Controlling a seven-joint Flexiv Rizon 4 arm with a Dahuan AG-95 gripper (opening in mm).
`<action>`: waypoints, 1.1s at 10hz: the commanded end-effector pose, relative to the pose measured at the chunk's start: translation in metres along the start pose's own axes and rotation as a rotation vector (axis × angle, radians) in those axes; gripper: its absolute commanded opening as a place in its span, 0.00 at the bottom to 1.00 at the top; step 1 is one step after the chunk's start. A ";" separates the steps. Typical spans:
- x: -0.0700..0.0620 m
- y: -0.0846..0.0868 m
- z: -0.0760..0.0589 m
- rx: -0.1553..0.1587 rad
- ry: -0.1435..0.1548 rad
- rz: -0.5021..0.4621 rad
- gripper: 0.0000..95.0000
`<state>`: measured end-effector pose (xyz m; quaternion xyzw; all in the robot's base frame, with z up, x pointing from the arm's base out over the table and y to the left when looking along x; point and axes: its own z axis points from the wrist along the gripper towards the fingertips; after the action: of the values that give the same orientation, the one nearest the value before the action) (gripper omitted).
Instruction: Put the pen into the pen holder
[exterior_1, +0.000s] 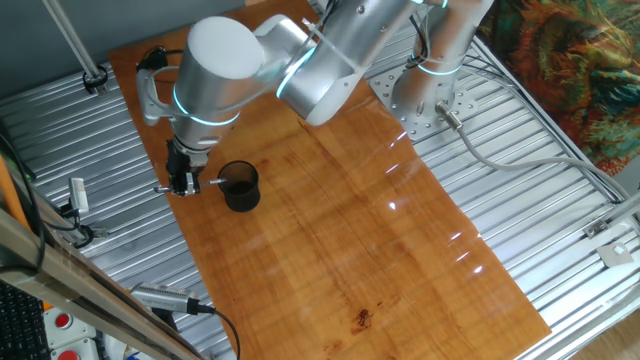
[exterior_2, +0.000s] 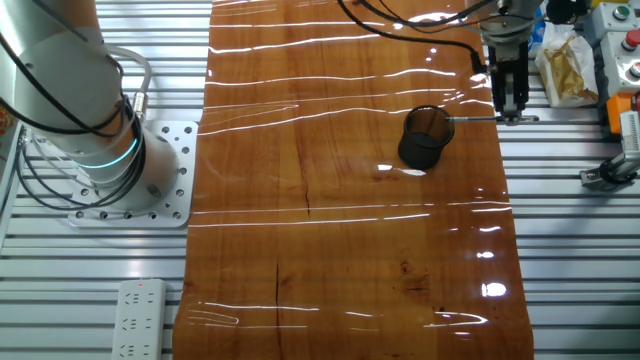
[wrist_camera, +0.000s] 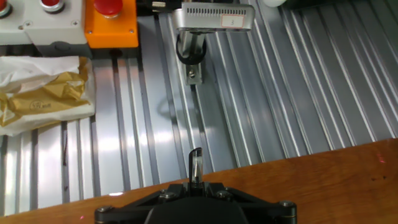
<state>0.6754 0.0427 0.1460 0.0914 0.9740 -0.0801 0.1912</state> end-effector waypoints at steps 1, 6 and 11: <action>0.000 0.000 -0.001 0.003 0.002 0.029 0.00; 0.013 0.010 0.004 0.015 -0.003 0.021 0.00; 0.026 0.004 0.007 0.010 -0.001 0.029 0.00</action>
<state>0.6524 0.0483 0.1292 0.1063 0.9716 -0.0834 0.1944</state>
